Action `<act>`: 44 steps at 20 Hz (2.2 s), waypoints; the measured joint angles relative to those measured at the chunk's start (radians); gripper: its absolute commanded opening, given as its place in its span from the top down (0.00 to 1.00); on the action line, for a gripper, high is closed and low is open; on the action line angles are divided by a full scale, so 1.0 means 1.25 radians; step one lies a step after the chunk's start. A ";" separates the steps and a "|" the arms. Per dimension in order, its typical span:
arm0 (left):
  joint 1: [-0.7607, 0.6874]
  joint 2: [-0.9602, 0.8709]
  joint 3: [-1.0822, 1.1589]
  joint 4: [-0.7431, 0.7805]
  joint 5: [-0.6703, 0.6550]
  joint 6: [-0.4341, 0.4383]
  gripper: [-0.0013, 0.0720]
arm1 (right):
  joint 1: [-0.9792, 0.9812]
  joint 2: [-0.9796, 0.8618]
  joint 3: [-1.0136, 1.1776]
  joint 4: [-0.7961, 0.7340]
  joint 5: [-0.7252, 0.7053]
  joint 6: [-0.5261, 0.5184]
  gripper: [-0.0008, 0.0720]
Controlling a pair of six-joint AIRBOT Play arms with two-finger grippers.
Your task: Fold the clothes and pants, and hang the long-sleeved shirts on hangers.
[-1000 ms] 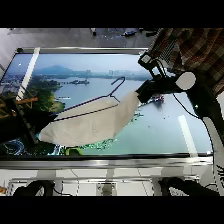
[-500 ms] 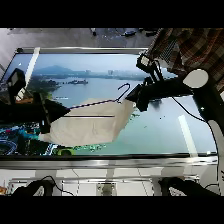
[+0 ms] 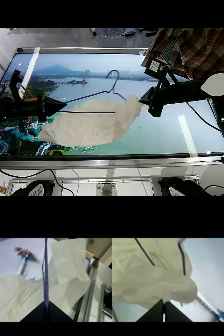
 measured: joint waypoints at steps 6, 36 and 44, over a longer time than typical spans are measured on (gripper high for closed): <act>0.044 -0.020 -0.006 0.010 0.024 -0.131 0.93 | 0.000 -0.011 -0.022 -0.083 0.025 0.110 0.96; 0.144 0.020 0.022 0.012 -0.015 -0.173 0.94 | 0.169 -0.217 -0.272 -0.239 -0.077 0.830 0.36; 0.145 0.020 0.022 0.013 -0.016 -0.171 0.94 | 0.178 -0.233 -0.272 -0.234 -0.114 1.076 0.43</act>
